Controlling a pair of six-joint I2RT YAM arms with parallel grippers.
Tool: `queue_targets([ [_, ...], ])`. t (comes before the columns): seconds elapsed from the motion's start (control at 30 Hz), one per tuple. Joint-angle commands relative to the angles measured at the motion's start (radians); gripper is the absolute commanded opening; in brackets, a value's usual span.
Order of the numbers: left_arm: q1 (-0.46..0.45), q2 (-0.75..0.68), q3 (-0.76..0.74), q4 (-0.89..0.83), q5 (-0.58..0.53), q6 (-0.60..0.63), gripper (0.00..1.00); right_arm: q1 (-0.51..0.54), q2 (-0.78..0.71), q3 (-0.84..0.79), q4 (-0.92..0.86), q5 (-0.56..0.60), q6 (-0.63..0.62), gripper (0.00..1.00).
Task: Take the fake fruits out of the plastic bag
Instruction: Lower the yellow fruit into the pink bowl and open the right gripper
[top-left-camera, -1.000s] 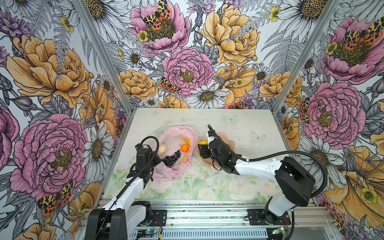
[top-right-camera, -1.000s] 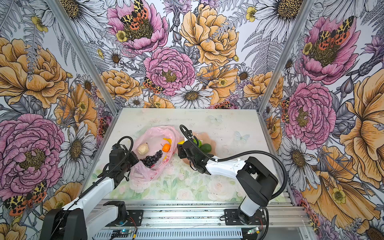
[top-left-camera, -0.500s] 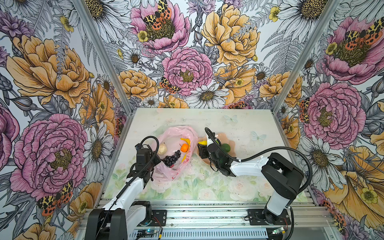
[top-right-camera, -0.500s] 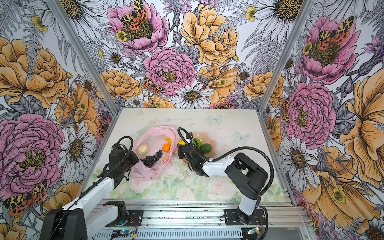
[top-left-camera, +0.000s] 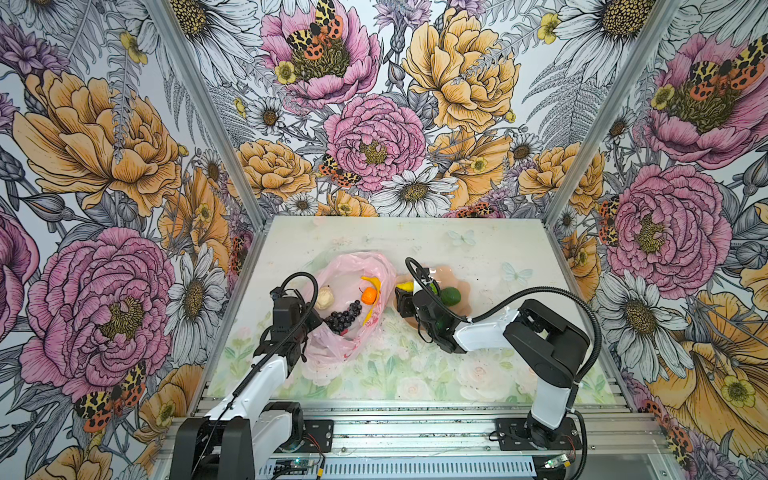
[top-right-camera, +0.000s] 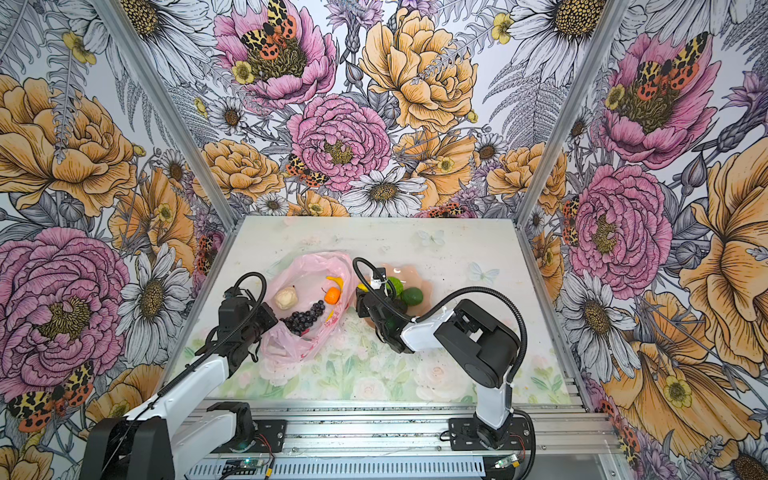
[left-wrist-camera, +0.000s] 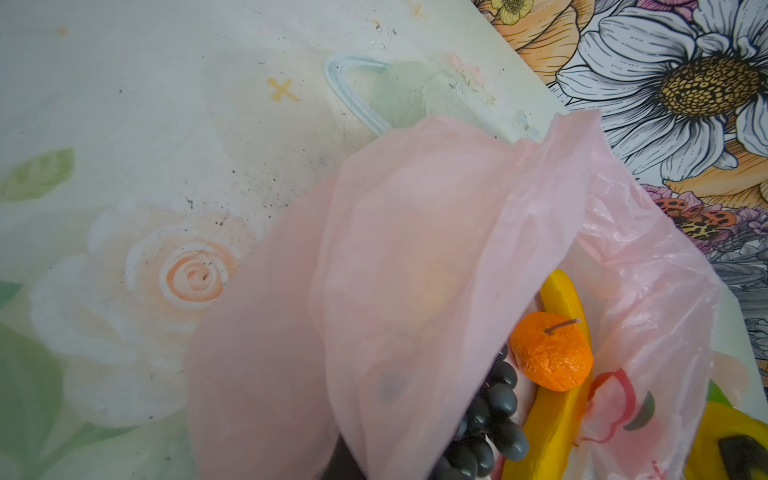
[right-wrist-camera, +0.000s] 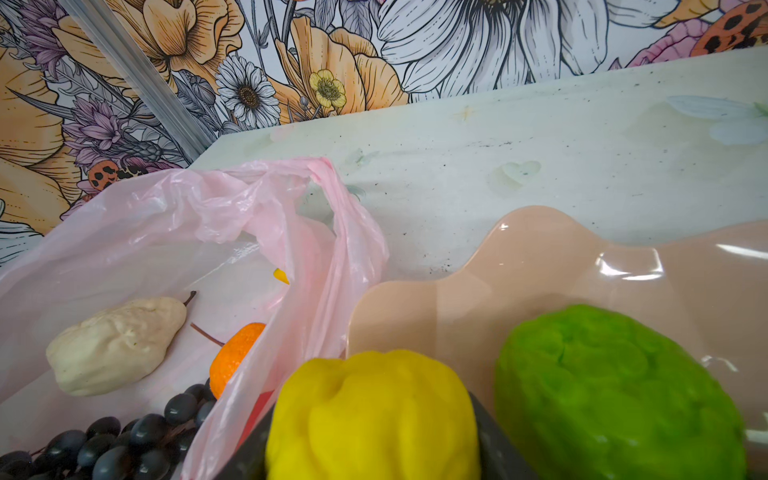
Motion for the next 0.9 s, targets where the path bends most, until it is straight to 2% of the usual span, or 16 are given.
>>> queue_targets([
  [0.0, -0.009, -0.011, -0.011, 0.025, -0.013, 0.015, 0.00, -0.007, 0.019, -0.002, 0.061, -0.013, 0.014, 0.63],
  [0.33, -0.008, -0.034, -0.016, 0.009, -0.030, 0.013, 0.00, -0.019, -0.010, -0.035, 0.036, -0.049, 0.044, 0.72],
  [0.87, -0.005, -0.044, -0.018, 0.003, -0.041, 0.010, 0.00, -0.020, -0.109, -0.063, -0.090, -0.154, 0.046, 0.76],
])
